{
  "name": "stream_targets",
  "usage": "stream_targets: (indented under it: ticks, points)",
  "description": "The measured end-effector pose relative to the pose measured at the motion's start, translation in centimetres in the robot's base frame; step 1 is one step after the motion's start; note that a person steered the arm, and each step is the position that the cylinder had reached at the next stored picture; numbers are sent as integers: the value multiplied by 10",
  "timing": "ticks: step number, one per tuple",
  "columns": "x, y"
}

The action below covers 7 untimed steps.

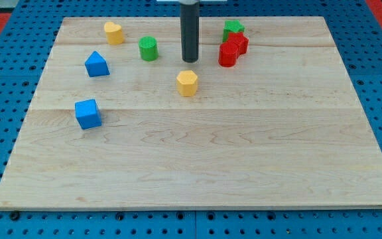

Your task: Place the red circle vertical to the red star

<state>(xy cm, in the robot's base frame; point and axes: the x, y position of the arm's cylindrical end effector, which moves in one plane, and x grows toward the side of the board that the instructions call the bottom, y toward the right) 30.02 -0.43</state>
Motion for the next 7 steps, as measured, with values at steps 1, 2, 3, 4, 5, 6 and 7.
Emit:
stream_targets:
  ticks: [1, 2, 3, 4, 5, 6, 7]
  points:
    - [-32, 53]
    - [7, 83]
    - [51, 85]
    - [89, 85]
    - [123, 85]
    - [100, 86]
    - [44, 77]
